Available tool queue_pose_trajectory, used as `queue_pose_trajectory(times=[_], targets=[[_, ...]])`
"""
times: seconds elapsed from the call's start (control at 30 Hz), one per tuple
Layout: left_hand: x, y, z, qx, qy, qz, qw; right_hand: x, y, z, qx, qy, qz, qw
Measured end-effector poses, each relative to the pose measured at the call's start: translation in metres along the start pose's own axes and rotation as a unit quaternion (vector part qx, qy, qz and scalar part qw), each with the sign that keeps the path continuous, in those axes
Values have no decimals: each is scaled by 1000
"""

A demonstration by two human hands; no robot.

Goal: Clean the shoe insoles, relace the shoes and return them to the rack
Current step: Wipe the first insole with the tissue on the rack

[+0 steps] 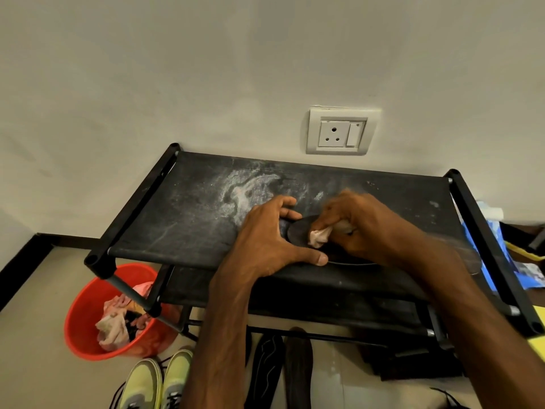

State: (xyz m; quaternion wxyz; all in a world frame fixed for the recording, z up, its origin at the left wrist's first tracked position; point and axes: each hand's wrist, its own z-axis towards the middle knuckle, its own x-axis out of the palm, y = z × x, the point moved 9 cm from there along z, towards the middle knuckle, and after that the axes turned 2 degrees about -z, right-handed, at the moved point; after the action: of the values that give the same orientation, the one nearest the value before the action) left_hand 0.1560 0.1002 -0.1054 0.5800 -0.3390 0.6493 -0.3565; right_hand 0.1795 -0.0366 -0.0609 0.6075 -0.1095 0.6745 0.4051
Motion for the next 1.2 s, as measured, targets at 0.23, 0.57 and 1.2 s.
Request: queue_pose_trajectory(times=[0.23,0.57,1.2], targets=[[0,0,1,0,-3,2,1000,10,14,2,-19,-27,-39,999],[-1,-3,1,9,-10,8,1000,9,16,9,22,-103,-79,991],[-1,-2,1,2,-12,3,1000,-3,0,8,102,-114,-131,980]])
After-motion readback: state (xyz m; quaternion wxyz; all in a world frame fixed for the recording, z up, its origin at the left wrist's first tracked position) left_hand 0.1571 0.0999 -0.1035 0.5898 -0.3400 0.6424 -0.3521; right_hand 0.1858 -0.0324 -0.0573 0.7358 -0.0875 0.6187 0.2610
